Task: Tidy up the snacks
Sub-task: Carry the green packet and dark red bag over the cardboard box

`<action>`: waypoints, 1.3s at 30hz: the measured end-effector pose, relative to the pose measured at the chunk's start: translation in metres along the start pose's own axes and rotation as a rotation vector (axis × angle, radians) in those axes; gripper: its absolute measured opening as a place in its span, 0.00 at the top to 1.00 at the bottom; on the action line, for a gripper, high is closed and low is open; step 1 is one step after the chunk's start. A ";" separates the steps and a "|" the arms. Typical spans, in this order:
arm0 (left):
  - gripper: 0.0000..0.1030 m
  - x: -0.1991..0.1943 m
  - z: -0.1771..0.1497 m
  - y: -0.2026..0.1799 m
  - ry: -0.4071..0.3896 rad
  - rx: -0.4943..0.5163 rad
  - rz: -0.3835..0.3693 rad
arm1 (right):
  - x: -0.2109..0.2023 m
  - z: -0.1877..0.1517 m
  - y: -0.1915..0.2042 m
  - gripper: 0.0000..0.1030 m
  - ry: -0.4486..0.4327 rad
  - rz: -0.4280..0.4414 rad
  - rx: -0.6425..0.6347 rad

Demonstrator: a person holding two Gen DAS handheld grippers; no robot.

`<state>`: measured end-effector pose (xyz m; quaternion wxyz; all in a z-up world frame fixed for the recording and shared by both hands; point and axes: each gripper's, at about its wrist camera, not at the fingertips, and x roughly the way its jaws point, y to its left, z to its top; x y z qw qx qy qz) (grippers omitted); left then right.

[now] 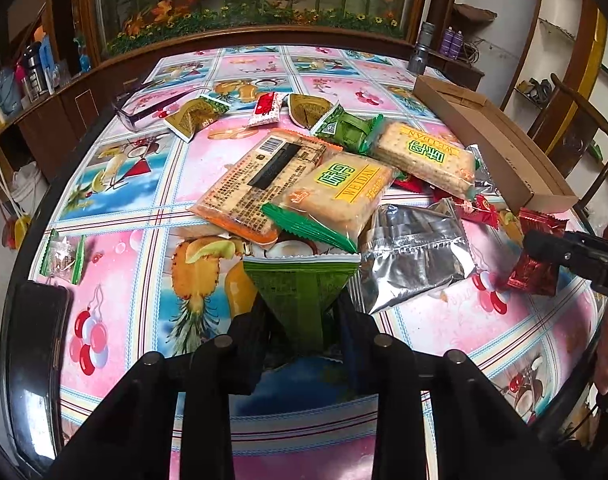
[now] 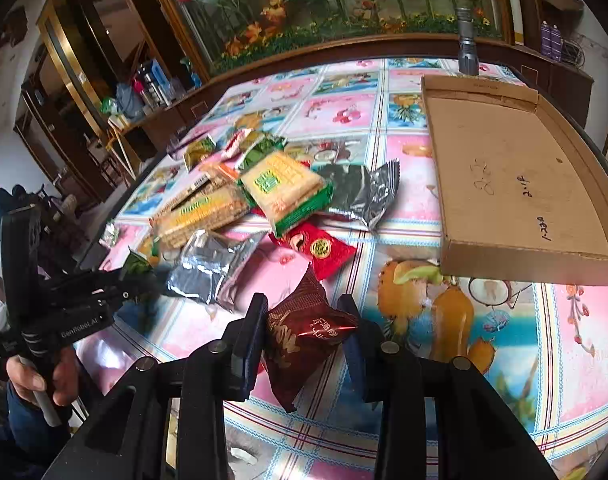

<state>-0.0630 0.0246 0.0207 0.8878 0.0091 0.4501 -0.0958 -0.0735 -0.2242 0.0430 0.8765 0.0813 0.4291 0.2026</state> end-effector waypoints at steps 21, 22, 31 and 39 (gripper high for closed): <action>0.71 -0.031 0.072 -0.060 -0.094 0.063 -0.151 | -0.039 0.073 -0.058 0.63 -0.178 0.009 0.144; 0.71 -0.031 0.078 -0.066 -0.099 0.070 -0.156 | -0.040 0.083 -0.064 0.63 -0.198 0.001 0.160; 0.71 -0.009 0.156 -0.142 -0.116 0.110 -0.253 | -0.039 0.158 -0.140 0.63 -0.345 -0.046 0.316; 0.71 0.062 0.207 -0.217 -0.050 0.116 -0.318 | -0.014 0.154 -0.235 0.63 -0.314 -0.062 0.487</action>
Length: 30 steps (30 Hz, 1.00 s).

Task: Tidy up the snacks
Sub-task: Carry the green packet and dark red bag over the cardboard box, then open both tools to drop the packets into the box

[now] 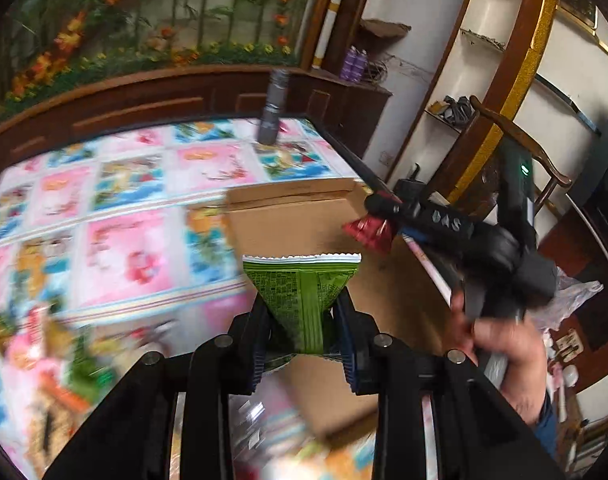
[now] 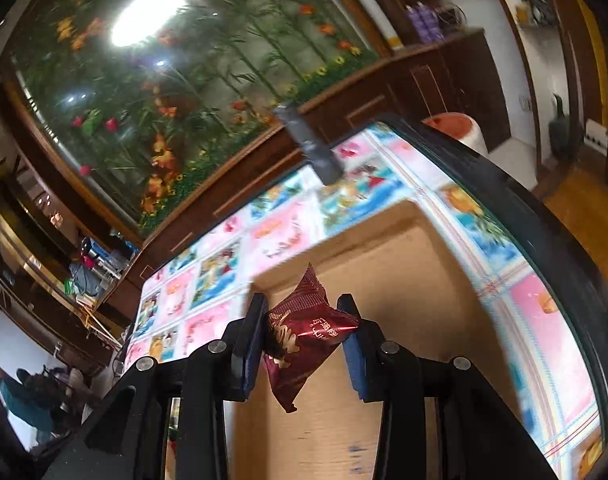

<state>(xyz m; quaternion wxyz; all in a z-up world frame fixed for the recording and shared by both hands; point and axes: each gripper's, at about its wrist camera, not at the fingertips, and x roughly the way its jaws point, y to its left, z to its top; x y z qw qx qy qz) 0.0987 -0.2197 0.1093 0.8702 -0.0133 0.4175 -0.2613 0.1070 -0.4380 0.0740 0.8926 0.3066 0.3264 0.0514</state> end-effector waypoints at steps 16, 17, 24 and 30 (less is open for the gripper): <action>0.71 0.115 -0.006 -0.014 0.151 -0.030 0.068 | 0.034 -0.010 -0.028 0.63 0.125 -0.119 0.019; 0.71 0.116 -0.006 -0.013 0.156 -0.038 0.059 | 0.036 -0.011 -0.026 0.63 0.134 -0.125 0.010; 0.70 0.116 -0.007 -0.008 0.164 -0.060 0.059 | 0.042 -0.014 -0.021 0.61 0.153 -0.147 -0.013; 0.54 0.107 -0.008 -0.006 0.141 -0.067 0.056 | 0.034 -0.010 -0.021 0.61 0.121 -0.159 -0.010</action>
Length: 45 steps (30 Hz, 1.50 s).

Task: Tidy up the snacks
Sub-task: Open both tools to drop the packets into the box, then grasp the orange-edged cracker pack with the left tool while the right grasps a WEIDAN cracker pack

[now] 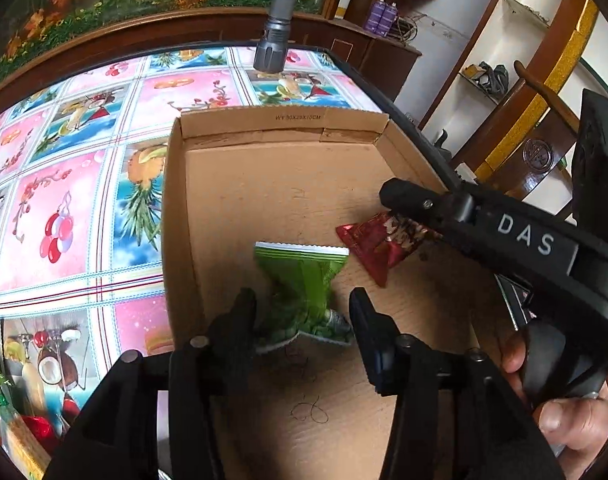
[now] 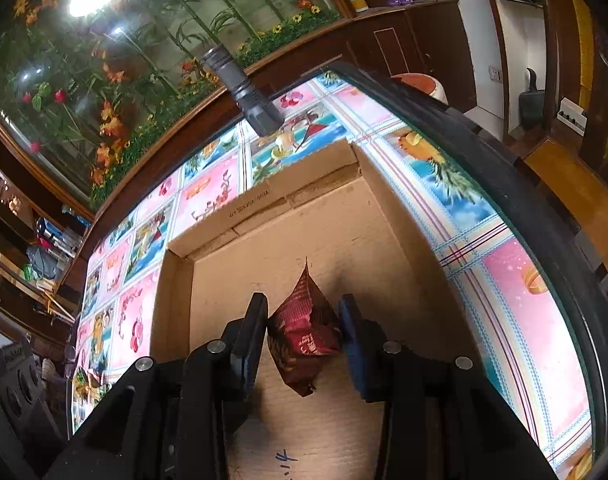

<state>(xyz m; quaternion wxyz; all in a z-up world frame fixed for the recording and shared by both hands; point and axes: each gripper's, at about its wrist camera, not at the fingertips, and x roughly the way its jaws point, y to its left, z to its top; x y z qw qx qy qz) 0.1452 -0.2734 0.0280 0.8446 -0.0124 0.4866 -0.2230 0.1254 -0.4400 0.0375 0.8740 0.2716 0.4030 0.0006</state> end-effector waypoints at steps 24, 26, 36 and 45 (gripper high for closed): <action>0.47 -0.118 -0.069 0.060 -0.141 -0.014 0.049 | -0.033 -0.026 0.074 0.56 -0.119 0.162 -0.208; 0.46 -0.130 -0.080 0.074 -0.155 -0.028 0.066 | -0.032 -0.035 0.088 0.56 -0.112 0.175 -0.255; 0.38 -0.185 -0.118 0.198 -0.209 -0.189 0.211 | -0.016 -0.094 0.155 0.55 -0.004 0.304 -0.493; 0.32 -0.161 -0.137 0.248 -0.074 -0.167 0.241 | -0.009 -0.133 0.186 0.51 0.024 0.323 -0.661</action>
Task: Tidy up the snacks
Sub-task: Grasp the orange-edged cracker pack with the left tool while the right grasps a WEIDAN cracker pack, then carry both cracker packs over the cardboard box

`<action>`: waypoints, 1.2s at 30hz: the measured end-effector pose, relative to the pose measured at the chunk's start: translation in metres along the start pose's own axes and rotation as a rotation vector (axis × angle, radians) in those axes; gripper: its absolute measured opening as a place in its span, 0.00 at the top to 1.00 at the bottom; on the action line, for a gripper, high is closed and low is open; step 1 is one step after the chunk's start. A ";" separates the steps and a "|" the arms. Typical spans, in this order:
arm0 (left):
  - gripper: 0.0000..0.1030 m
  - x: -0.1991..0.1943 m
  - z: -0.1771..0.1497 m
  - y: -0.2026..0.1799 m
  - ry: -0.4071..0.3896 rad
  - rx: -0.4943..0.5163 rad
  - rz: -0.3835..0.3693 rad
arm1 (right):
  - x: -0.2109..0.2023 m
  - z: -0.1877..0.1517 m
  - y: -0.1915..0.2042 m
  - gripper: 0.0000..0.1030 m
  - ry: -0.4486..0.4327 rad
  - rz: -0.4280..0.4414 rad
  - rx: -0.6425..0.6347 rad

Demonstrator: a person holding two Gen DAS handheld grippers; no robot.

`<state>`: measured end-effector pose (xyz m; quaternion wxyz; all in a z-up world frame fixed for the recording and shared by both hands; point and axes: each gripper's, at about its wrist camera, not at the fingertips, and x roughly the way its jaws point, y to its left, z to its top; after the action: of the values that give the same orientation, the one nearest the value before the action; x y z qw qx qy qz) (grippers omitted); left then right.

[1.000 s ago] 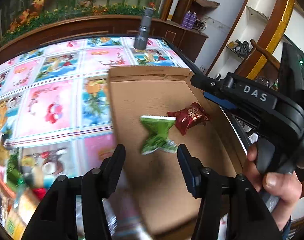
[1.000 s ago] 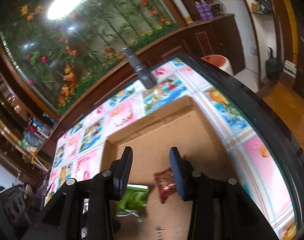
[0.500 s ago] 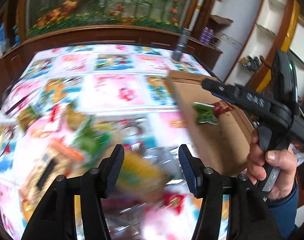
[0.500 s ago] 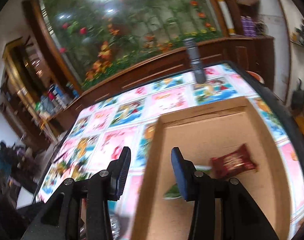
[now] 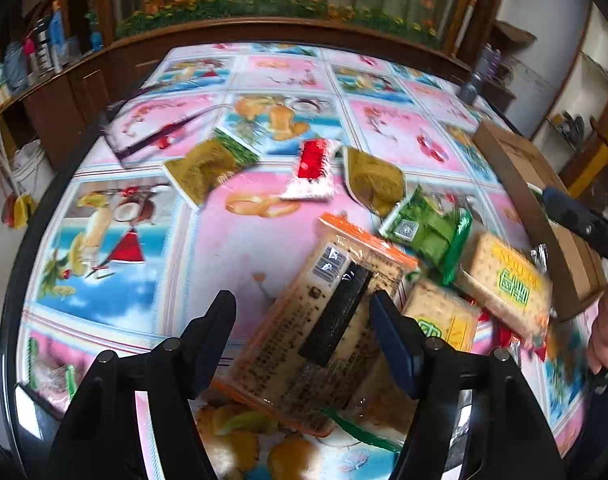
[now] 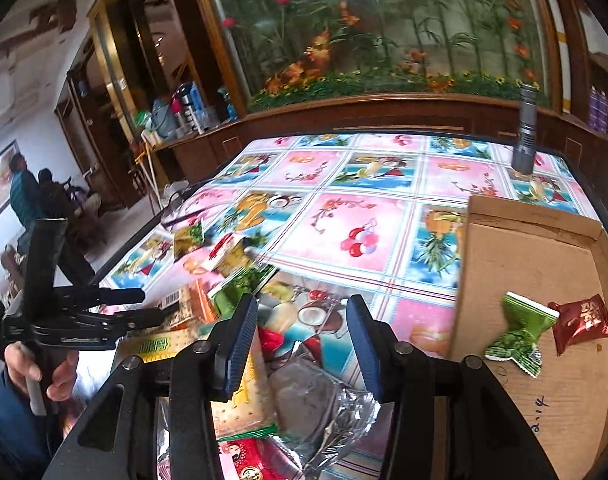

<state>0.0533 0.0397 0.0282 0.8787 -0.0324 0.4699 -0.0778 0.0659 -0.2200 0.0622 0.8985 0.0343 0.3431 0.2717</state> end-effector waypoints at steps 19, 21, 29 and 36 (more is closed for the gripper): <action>0.49 0.012 -0.008 -0.013 0.004 0.076 0.113 | 0.021 -0.022 0.047 0.38 0.071 0.036 -0.190; 0.48 0.012 -0.007 -0.013 0.000 0.062 0.118 | 0.024 -0.028 0.057 0.38 0.079 0.024 -0.245; 0.49 0.013 -0.007 -0.018 -0.020 0.057 0.134 | 0.038 -0.049 0.086 0.50 0.119 -0.112 -0.437; 0.49 0.011 -0.005 -0.017 -0.036 0.034 0.100 | 0.023 -0.035 0.073 0.51 0.067 -0.089 -0.318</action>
<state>0.0531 0.0209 0.0188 0.8902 0.0045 0.4536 -0.0413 0.0242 -0.1507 0.0401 0.8918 -0.1324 0.3267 0.2837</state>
